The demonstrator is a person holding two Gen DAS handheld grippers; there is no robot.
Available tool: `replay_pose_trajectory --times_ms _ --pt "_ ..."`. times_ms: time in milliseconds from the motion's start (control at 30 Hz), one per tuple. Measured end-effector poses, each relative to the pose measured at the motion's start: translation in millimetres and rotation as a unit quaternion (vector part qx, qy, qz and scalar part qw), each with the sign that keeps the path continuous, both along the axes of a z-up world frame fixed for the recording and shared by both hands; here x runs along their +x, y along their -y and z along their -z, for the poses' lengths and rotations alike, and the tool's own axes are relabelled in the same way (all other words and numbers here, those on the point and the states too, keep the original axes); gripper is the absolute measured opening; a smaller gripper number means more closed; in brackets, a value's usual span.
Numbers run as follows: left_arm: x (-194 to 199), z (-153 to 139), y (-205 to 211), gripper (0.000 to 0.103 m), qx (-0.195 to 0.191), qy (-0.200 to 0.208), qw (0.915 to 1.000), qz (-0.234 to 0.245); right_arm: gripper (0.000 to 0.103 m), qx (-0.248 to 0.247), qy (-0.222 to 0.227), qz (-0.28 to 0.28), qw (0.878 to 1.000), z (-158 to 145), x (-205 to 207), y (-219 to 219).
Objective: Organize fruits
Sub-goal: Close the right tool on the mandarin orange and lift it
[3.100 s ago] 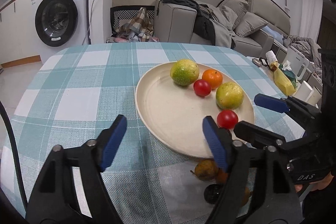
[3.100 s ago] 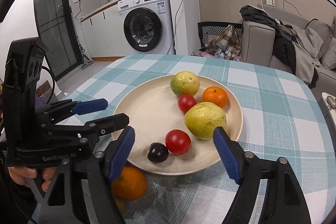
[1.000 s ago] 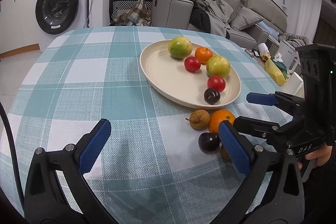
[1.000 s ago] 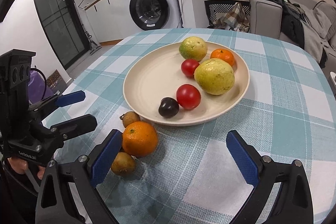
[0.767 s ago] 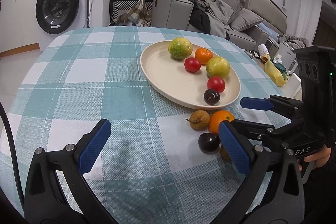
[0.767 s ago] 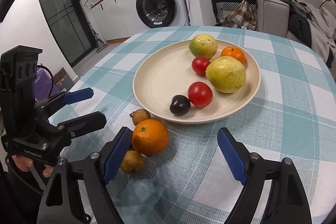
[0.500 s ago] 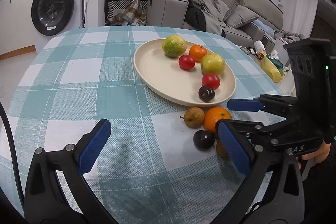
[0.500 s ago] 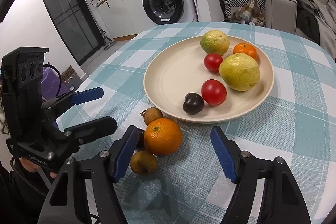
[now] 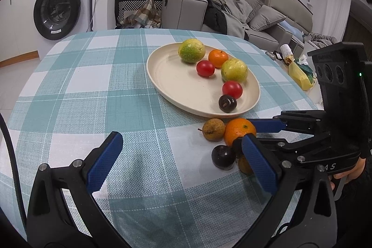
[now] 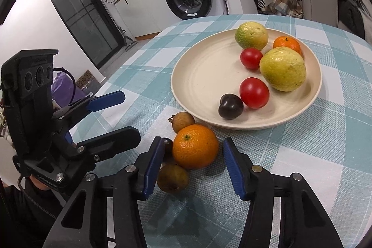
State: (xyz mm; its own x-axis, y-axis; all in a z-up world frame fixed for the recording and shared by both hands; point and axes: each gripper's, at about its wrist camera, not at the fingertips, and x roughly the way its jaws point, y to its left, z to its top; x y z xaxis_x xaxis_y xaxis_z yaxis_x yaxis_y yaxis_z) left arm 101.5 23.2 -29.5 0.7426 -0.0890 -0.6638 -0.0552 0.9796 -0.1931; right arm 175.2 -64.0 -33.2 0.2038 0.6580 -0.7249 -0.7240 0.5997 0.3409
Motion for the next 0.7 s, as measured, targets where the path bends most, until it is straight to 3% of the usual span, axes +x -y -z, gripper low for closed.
replay_pose_trajectory --times_ms 200,400,700 --pt "0.0 0.0 0.0 0.102 0.000 0.000 1.0000 0.000 0.040 0.001 0.011 0.002 1.000 -1.3 -1.5 1.6" --pt "0.1 0.0 0.1 0.102 0.000 0.000 1.0000 0.001 0.039 0.000 0.022 0.004 1.000 -3.6 -3.5 2.7" --pt "-0.2 0.7 8.7 0.102 -0.001 -0.008 0.9997 0.022 0.039 0.043 0.038 0.028 0.998 -21.2 -0.7 22.6"
